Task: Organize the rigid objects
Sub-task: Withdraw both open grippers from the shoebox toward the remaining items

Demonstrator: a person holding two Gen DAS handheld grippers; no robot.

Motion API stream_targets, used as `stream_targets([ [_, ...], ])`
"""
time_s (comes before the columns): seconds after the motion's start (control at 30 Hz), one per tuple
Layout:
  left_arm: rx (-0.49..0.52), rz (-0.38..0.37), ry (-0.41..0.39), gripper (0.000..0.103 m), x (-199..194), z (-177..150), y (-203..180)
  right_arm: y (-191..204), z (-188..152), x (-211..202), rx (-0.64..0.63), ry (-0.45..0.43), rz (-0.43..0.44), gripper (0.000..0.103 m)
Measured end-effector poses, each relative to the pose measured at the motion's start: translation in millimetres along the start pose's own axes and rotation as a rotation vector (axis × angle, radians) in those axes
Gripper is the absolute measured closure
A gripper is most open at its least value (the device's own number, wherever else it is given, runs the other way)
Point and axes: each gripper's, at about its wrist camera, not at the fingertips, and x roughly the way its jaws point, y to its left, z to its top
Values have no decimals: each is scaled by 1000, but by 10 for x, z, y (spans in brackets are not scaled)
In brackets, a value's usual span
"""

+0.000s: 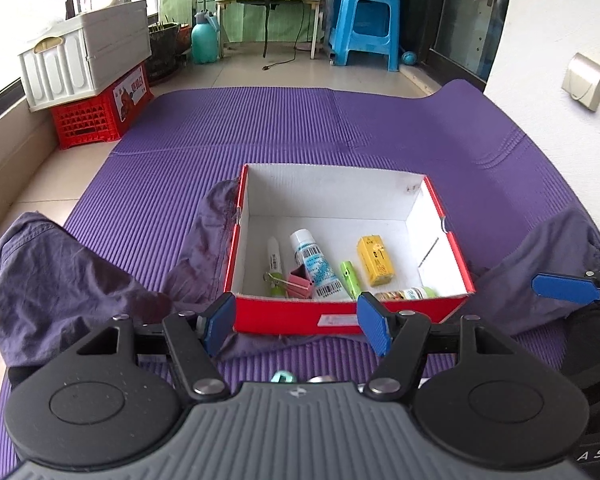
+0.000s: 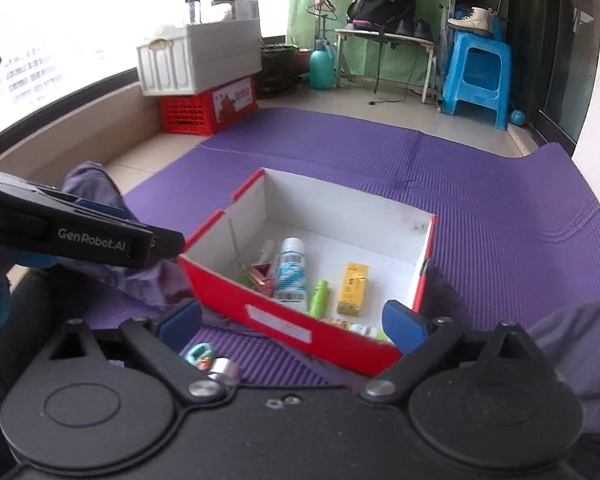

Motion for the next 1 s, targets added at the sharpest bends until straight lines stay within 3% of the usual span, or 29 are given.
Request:
stream_targets([
  [0.07,-1,-3,-17,23,-102,-57,11,34,-53,-91,7,-13,17,3],
  [0.43,-30,1,-39,16,-418,-374,31,221,-362,-411,20,-43,86,0],
  [0.57,-46,15,-39,1,-454,-499,27,274,-490,-467,25,-39,98,0],
  [1.0,-129,66,-2,1,-368,-921,93,405,-848,-457,6,1,84,0],
])
